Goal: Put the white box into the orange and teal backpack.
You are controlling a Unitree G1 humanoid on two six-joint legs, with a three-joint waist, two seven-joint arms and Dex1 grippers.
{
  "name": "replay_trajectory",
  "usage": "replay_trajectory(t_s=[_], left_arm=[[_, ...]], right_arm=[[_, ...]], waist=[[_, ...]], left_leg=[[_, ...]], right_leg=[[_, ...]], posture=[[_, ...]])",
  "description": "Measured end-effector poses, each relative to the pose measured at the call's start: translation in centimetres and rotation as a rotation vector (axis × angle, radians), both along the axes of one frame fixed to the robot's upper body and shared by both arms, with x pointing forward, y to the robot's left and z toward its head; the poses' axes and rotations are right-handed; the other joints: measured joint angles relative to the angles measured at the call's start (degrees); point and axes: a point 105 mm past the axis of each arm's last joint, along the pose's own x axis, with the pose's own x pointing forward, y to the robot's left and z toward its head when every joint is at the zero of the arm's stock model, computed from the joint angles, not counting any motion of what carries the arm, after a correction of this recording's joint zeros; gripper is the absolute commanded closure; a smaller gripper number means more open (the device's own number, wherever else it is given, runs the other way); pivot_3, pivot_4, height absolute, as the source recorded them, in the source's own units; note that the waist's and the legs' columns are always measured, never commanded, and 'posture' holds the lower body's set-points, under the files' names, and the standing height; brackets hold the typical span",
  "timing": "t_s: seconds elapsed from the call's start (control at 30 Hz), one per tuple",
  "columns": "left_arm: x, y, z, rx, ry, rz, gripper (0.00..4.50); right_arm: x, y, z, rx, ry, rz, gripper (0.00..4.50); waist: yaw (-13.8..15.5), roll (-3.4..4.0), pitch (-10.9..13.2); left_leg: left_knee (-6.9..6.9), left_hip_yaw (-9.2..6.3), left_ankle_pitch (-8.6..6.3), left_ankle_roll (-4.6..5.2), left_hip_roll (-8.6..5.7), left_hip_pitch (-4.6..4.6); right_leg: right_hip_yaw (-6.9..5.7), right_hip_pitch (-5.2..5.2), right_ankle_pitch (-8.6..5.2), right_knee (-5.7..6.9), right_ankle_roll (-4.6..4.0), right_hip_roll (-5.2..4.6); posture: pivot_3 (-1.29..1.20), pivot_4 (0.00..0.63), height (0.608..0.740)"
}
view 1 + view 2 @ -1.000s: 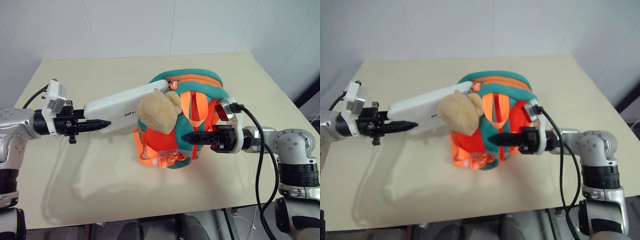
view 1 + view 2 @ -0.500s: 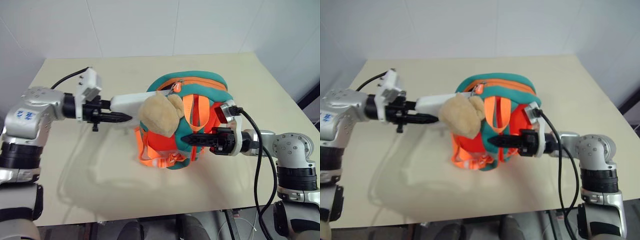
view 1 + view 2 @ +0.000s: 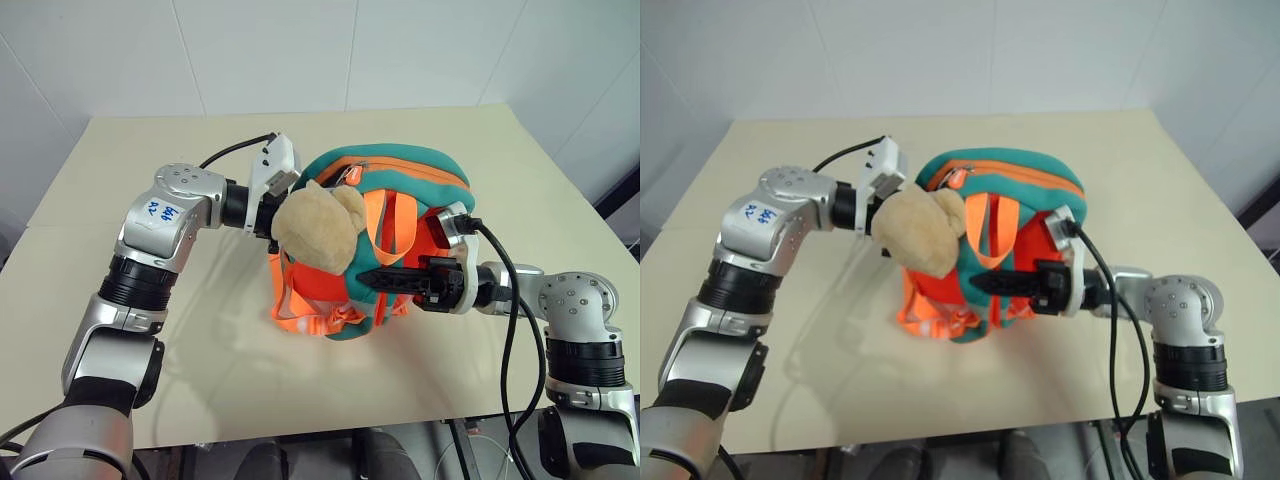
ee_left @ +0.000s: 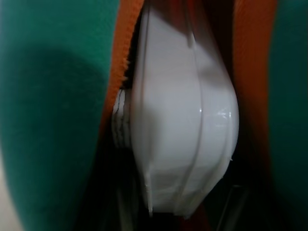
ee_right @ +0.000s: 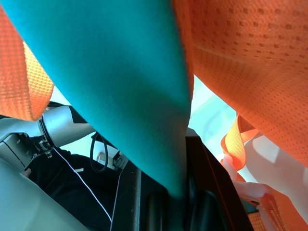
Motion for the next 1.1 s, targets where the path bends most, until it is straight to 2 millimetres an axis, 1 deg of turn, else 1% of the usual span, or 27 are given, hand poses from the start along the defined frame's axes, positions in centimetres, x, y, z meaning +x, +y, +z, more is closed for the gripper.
replay_trajectory(t_s=[0.1,0.13,0.17,0.3,0.33,0.43,0.53,0.6,0.67,0.73,0.77,0.8,0.87,0.9,0.97,1.1], left_arm=[[-0.6,0.8,-0.2,0.025,-0.008,-0.018,1.69],[-0.7,1.3,-0.1,0.033,-0.011,-0.018,1.42],[-0.8,2.2,0.1,0.041,-0.015,-0.011,1.14],[-1.4,5.4,1.5,0.051,-0.045,0.016,1.14],[-1.6,6.5,1.9,0.051,-0.048,0.033,1.14],[-2.5,8.8,2.9,0.015,0.001,0.082,1.14],[-4.0,10.4,4.0,-0.006,0.034,0.093,1.14],[-4.9,10.8,4.3,-0.015,0.060,0.082,1.14],[-6.1,10.2,4.5,-0.044,0.092,0.031,1.14],[-7.2,9.1,4.8,-0.064,0.092,-0.028,1.14],[-7.8,7.9,5.0,-0.079,0.071,-0.071,1.14],[-8.1,7.3,4.9,-0.082,0.064,-0.096,1.14],[-8.3,5.9,4.9,-0.116,0.049,-0.123,1.14],[-8.4,4.6,4.8,-0.151,0.035,-0.144,1.14],[-8.3,3.3,4.5,-0.183,0.029,-0.140,1.14],[-7.8,1.9,3.9,-0.195,0.027,-0.115,1.14]], right_arm=[[-0.1,0.0,-0.2,-0.002,0.005,-0.004,3.96],[-0.1,0.0,-0.2,-0.003,0.008,-0.005,3.96],[-0.1,0.0,-0.3,-0.003,0.008,-0.006,3.96],[-0.1,0.1,-0.3,0.001,0.008,-0.006,3.96],[0.0,0.1,-0.2,0.003,0.007,-0.005,3.96],[0.0,0.2,-0.2,0.006,0.005,-0.006,3.96],[0.1,0.2,-0.2,0.007,0.005,-0.009,3.96],[0.2,0.1,-0.2,0.010,0.004,-0.014,3.96],[0.3,0.0,-0.3,0.012,0.005,-0.020,3.96],[0.4,0.0,-0.3,0.013,0.006,-0.024,3.96],[0.5,0.0,-0.4,0.018,0.011,-0.022,3.96],[0.5,0.1,-0.3,0.018,0.010,-0.019,3.96],[0.5,0.1,-0.4,0.021,0.008,-0.013,3.96],[0.5,0.2,-0.4,0.020,0.008,-0.009,3.96],[0.5,0.3,-0.4,0.019,0.007,-0.006,3.96],[0.6,0.3,-0.4,0.024,0.008,-0.008,3.96]], waist=[[-0.11,0.00,0.00],[-0.15,0.00,0.00],[-0.22,0.00,0.00],[-0.36,0.01,0.00],[-0.36,0.01,0.00],[-0.26,0.01,0.01],[-0.15,0.01,0.01],[-0.11,0.01,0.01],[-0.01,0.01,0.01],[0.16,0.01,0.01],[0.17,0.01,0.01],[0.10,0.01,0.01],[0.06,0.01,0.01],[0.06,0.01,0.01],[-0.08,0.01,0.01],[-0.13,0.01,0.01]], left_leg=[[0.00,0.00,0.00,0.00,0.01,0.01],[0.00,0.00,0.00,0.00,0.01,0.01],[0.00,0.01,0.00,0.00,0.01,0.02],[0.00,0.01,0.00,0.00,0.03,0.03],[-0.01,0.01,-0.01,0.01,0.03,0.03],[-0.01,0.00,-0.03,0.06,0.03,0.00],[-0.01,0.00,-0.05,0.09,0.03,0.00],[-0.01,0.00,-0.05,0.09,0.03,-0.01],[0.01,-0.02,-0.05,0.09,0.03,-0.01],[0.04,-0.06,-0.05,0.09,0.03,-0.01],[0.07,-0.06,-0.05,0.09,0.01,0.02],[0.09,-0.05,-0.05,0.09,0.01,0.02],[0.09,-0.05,-0.05,0.09,0.01,0.07],[0.10,-0.06,-0.05,0.08,0.01,0.07],[0.10,-0.06,-0.04,0.06,0.01,0.07],[0.08,-0.05,-0.03,0.06,0.02,0.09]], right_leg=[[0.00,0.00,0.00,0.01,0.00,0.00],[0.01,-0.01,0.00,0.01,0.00,0.00],[0.02,-0.01,0.00,0.02,0.00,0.00],[0.01,-0.01,-0.01,0.03,-0.01,0.01],[0.02,-0.01,-0.01,0.02,-0.01,0.01],[0.01,-0.01,-0.01,0.00,-0.01,0.00],[0.01,-0.01,-0.01,-0.01,-0.01,0.00],[0.01,0.00,-0.01,-0.02,-0.01,0.00],[0.00,0.01,-0.01,0.00,-0.01,0.00],[0.00,0.06,-0.01,0.00,-0.01,-0.01],[0.00,0.11,-0.01,0.00,-0.01,-0.02],[0.02,0.11,-0.01,0.01,0.00,-0.02],[0.03,0.13,0.00,0.03,0.01,-0.01],[0.03,0.13,0.00,0.05,0.01,0.00],[0.05,0.12,0.01,0.07,0.01,0.01],[0.06,0.11,0.01,0.07,0.01,0.03]], posture=[[0.00,0.150,0.740],[0.00,0.150,0.740],[0.00,0.150,0.740],[0.00,0.150,0.740],[0.00,0.150,0.740],[0.00,0.150,0.740],[0.00,0.150,0.740],[0.00,0.150,0.740],[0.00,0.150,0.740],[0.00,0.150,0.740],[0.00,0.150,0.740],[0.00,0.150,0.740],[0.00,0.150,0.740],[0.00,0.150,0.740],[0.00,0.150,0.740],[0.00,0.150,0.740]])
